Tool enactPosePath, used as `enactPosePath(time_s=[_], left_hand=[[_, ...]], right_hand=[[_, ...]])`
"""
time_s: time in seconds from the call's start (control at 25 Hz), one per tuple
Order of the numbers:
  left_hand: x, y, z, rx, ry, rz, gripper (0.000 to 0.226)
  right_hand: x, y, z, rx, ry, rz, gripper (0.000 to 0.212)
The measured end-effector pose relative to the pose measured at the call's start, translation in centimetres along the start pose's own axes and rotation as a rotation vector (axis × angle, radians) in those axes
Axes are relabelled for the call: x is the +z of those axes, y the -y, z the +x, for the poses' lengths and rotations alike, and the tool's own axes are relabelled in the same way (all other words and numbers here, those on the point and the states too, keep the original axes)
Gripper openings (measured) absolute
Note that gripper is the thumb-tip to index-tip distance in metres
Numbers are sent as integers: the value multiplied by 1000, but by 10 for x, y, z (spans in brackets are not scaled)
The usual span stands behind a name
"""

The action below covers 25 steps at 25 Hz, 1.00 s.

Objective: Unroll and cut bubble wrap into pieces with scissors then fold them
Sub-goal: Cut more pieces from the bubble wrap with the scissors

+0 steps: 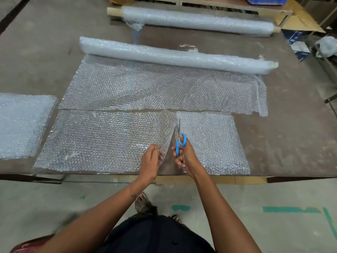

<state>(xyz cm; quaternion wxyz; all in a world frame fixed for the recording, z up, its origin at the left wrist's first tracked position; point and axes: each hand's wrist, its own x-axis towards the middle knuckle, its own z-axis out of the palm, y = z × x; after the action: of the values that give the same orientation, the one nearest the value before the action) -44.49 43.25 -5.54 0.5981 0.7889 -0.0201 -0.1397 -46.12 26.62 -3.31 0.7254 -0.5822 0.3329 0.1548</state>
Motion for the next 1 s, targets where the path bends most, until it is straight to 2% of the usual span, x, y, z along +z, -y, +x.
enactPosePath(time_s=[0.28,0.4,0.52,0.72,1.0], left_hand=[[1,5,1,-32,-54,-93,24],[2,14,3,-48,-77,-79,30],[0,14,3,-44,-66,-74,33],[-3,8,1,-9,-12,-70,24],[-3,15,5,10,36,-91,25]], right_hand=[[-1,-1,2,-2,51,146,61],[2,3,10,-12,39,154,60],[3,12,22,-27,45,146,60],[0,31,39,-68,31,73,56],[2,30,38,-134,-39,-27,42]])
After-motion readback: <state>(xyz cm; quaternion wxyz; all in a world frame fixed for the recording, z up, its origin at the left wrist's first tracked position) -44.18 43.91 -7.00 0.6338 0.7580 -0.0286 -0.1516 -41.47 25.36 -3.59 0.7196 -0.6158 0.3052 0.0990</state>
